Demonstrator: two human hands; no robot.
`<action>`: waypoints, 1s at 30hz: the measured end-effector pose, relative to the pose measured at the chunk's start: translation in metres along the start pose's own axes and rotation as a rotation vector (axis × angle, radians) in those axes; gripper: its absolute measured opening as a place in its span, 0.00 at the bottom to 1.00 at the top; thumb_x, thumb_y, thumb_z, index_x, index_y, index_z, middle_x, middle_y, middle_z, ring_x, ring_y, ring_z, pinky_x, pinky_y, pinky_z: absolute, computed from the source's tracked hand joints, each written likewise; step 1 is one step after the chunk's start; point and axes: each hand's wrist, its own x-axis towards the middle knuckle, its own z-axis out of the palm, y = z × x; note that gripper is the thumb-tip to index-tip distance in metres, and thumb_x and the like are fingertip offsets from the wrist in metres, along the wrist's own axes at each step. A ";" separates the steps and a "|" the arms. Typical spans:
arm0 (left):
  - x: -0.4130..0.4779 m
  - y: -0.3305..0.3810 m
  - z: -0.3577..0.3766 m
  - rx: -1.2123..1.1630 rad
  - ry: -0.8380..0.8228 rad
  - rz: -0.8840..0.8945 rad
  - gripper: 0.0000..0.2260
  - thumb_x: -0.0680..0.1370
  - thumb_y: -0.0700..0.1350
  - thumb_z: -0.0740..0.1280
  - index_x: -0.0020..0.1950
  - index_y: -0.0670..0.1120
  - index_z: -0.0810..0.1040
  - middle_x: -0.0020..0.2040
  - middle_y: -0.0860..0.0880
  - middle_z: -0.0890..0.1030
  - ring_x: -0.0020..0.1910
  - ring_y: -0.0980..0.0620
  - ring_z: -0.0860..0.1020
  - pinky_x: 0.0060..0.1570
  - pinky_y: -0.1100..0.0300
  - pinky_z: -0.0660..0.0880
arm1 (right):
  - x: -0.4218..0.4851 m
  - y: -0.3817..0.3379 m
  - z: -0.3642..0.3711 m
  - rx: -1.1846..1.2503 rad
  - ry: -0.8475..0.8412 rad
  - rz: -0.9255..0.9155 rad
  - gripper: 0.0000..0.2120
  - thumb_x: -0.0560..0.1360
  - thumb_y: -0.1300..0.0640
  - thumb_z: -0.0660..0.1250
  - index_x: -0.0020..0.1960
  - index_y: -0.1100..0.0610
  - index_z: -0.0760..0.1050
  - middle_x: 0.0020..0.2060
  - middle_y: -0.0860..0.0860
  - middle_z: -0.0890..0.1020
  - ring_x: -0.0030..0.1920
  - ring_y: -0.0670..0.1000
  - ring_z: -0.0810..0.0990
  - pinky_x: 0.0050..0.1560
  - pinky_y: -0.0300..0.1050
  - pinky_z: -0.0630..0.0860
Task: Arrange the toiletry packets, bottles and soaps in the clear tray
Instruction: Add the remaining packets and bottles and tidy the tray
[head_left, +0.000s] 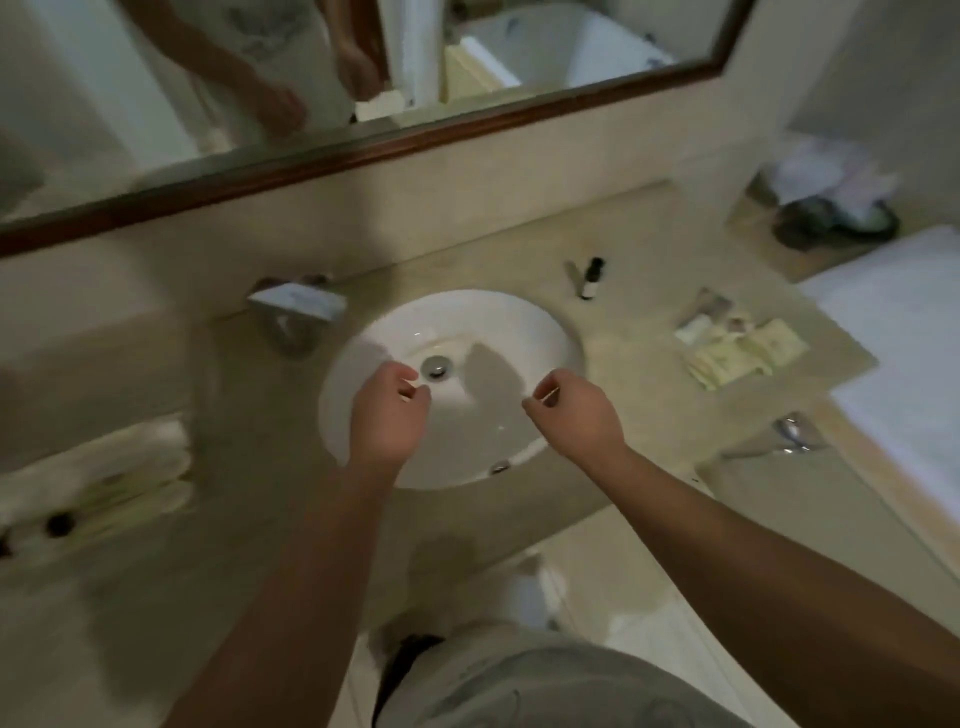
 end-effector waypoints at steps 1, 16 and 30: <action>-0.005 0.019 0.021 -0.001 -0.059 0.021 0.06 0.73 0.43 0.68 0.50 0.47 0.77 0.44 0.50 0.79 0.43 0.49 0.77 0.48 0.58 0.71 | -0.002 0.019 -0.018 0.016 0.032 0.025 0.07 0.74 0.46 0.67 0.45 0.49 0.74 0.37 0.44 0.77 0.40 0.49 0.77 0.39 0.43 0.70; 0.032 0.151 0.198 0.044 -0.286 0.092 0.10 0.74 0.41 0.68 0.54 0.42 0.77 0.47 0.49 0.78 0.48 0.50 0.75 0.49 0.62 0.66 | 0.054 0.168 -0.137 0.092 0.227 0.242 0.05 0.74 0.48 0.65 0.43 0.49 0.74 0.38 0.46 0.79 0.41 0.51 0.78 0.39 0.44 0.74; 0.136 0.177 0.273 0.035 -0.119 -0.151 0.37 0.71 0.50 0.74 0.74 0.44 0.60 0.69 0.39 0.66 0.64 0.41 0.70 0.56 0.50 0.71 | 0.171 0.241 -0.182 -0.014 0.147 0.376 0.09 0.73 0.53 0.65 0.53 0.51 0.75 0.48 0.50 0.81 0.47 0.52 0.79 0.42 0.44 0.74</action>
